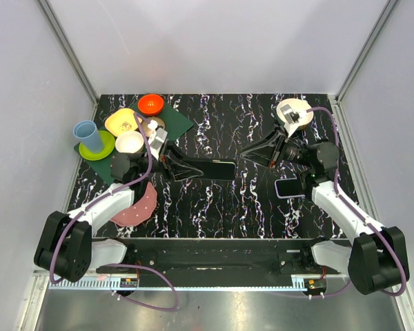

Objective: Take the phone out of the phone case
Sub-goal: Remove the phone case from the phone.

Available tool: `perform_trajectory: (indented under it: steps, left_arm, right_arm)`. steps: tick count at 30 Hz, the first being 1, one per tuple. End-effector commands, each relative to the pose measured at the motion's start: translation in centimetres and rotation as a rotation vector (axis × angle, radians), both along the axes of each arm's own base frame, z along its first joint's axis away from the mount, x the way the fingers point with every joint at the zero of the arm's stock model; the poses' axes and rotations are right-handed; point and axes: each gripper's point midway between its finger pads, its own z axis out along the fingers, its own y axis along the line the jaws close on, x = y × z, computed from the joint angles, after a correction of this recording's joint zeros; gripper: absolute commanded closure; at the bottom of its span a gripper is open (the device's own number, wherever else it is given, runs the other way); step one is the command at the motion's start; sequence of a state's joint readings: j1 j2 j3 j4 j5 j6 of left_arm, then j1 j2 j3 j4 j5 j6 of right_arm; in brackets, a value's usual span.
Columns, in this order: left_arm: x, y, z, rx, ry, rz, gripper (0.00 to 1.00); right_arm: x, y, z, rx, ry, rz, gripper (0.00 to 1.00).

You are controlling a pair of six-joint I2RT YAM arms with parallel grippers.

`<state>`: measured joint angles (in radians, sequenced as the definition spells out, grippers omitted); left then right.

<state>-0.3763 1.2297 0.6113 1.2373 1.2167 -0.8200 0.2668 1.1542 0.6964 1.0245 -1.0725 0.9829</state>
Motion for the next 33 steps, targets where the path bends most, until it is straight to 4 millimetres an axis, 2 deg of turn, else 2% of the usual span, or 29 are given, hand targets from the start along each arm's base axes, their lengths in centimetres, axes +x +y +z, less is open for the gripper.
perform_trajectory:
  steps: [1,13,33]
  left_arm:
    - [0.7,0.4,3.4,-0.101,-0.164,0.076,1.00]
    - [1.6,0.2,2.9,-0.089,-0.134,0.093,1.00]
    - [2.0,0.1,2.4,-0.080,-0.114,0.093,1.00]
  right_arm:
    - [-1.6,0.0,0.6,-0.012,-0.142,0.035,0.68]
    - [-2.0,0.7,0.5,-0.012,-0.150,0.054,0.69]
    - [-1.4,1.1,0.3,-0.008,-0.132,0.035,0.72]
